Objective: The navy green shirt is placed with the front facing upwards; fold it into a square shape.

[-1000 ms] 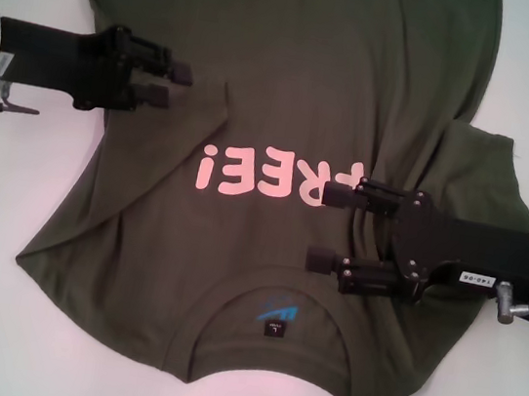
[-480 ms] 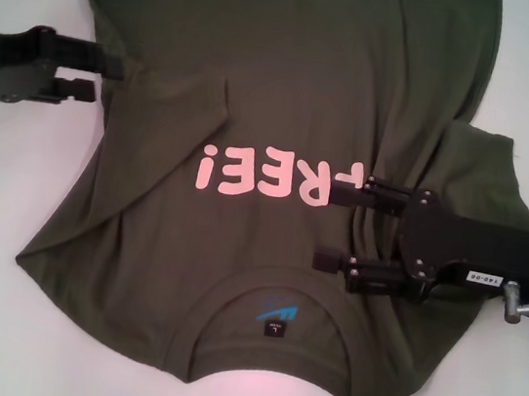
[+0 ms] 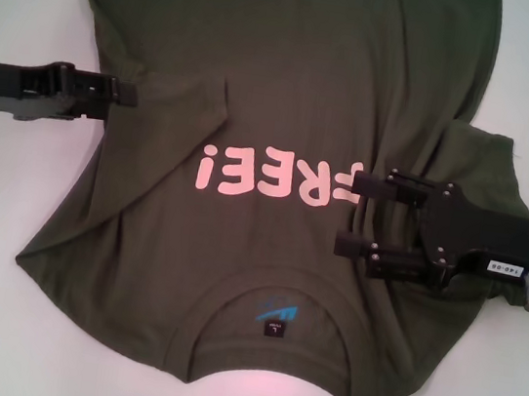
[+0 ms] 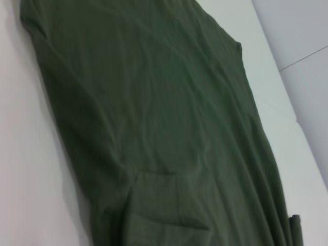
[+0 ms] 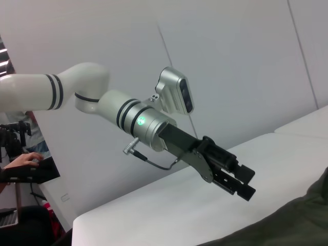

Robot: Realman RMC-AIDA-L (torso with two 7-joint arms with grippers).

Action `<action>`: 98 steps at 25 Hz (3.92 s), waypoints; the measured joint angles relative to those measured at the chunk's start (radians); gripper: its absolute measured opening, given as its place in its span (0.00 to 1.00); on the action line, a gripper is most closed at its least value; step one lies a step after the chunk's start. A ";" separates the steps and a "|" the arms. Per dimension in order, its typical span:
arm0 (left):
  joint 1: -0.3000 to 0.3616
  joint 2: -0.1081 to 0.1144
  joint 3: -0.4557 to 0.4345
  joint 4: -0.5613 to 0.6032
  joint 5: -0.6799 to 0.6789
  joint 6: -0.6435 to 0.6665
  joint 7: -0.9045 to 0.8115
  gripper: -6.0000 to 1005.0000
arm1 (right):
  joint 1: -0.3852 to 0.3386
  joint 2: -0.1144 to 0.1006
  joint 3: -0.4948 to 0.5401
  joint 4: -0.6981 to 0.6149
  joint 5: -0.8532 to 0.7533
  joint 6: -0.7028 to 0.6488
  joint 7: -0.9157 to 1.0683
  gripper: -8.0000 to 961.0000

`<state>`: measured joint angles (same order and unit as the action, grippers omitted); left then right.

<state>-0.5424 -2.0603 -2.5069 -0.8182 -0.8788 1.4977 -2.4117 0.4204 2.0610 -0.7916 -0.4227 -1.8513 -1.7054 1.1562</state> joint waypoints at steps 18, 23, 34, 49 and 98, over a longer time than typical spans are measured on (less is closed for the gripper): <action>-0.012 -0.005 0.093 0.039 0.034 -0.208 -0.024 0.61 | 0.000 -0.001 0.000 -0.027 -0.002 0.009 0.006 0.92; -0.015 -0.007 0.094 0.062 0.041 -0.215 -0.023 0.59 | 0.000 0.000 0.000 -0.027 -0.002 0.009 0.006 0.92; -0.020 -0.012 0.128 0.082 0.043 -0.247 -0.022 0.54 | -0.009 0.002 -0.001 -0.027 -0.002 0.009 0.006 0.92; -0.044 -0.023 0.138 0.095 0.041 -0.224 -0.023 0.47 | -0.011 0.003 0.000 -0.027 -0.002 0.020 0.006 0.92; -0.047 -0.011 0.145 0.011 0.061 -0.143 -0.079 0.09 | -0.004 0.008 0.000 -0.027 0.003 0.023 -0.001 0.92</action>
<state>-0.5891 -2.0711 -2.3617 -0.8068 -0.8175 1.3547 -2.4908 0.4165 2.0691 -0.7915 -0.4495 -1.8483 -1.6823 1.1554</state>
